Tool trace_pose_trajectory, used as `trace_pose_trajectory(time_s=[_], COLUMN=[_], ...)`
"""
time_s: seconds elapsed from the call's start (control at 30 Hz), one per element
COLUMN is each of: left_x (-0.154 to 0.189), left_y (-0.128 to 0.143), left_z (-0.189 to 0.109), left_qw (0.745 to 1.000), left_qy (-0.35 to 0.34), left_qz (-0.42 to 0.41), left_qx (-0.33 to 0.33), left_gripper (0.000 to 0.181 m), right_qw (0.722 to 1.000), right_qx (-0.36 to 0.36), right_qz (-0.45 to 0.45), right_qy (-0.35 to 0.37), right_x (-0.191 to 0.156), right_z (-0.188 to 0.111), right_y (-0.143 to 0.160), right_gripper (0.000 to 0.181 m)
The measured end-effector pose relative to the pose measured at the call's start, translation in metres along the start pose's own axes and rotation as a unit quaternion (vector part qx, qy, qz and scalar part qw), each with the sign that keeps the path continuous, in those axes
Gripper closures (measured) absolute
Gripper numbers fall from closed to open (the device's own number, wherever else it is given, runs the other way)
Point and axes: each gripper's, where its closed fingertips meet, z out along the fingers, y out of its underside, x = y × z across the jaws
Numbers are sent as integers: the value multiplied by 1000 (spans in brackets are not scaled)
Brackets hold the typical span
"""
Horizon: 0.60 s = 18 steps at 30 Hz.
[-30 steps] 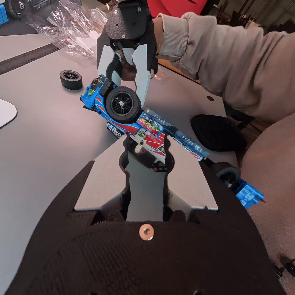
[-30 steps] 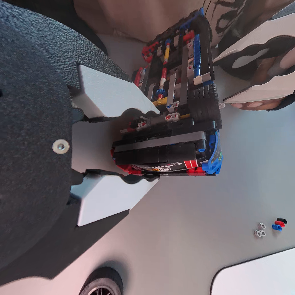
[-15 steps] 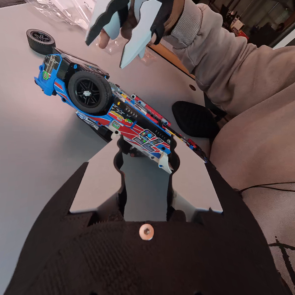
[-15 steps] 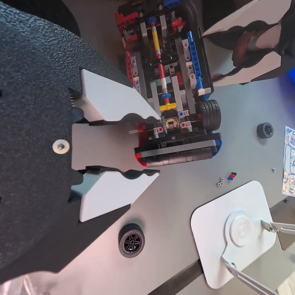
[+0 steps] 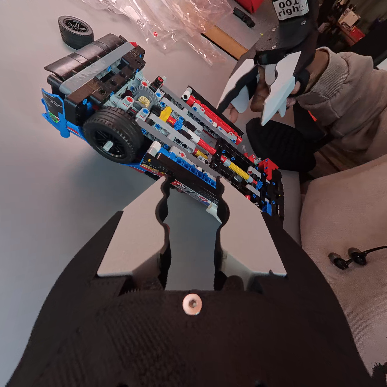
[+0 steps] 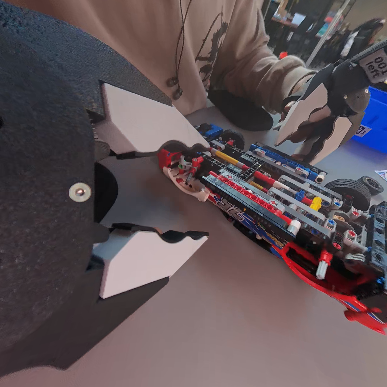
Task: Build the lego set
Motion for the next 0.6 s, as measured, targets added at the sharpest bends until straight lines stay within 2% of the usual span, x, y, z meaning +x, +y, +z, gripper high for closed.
trace_pose_trajectory(time_s=[0.1,0.27,0.37,0.5,0.6], left_x=[2,6,9,7,4], left_y=[8,11,11,11,12], left_z=[2,4,5,4,8], left_qw=[1000,1000,1000,999,999], left_qy=[-9,-10,0,1,-6], left_qz=[12,10,0,-13,-17], left_qx=[-16,9,25,40,39], left_gripper=[140,146,150,150,149], right_qw=[997,994,985,986,995], right_qx=[19,3,12,23,16], right_qz=[64,107,148,134,81], right_qy=[-35,-33,-85,-97,-56], right_x=[-13,-4,-7,-2,3], right_z=[13,39,50,51,43], right_y=[1,9,3,-4,-18], right_gripper=[104,106,131,135,135])
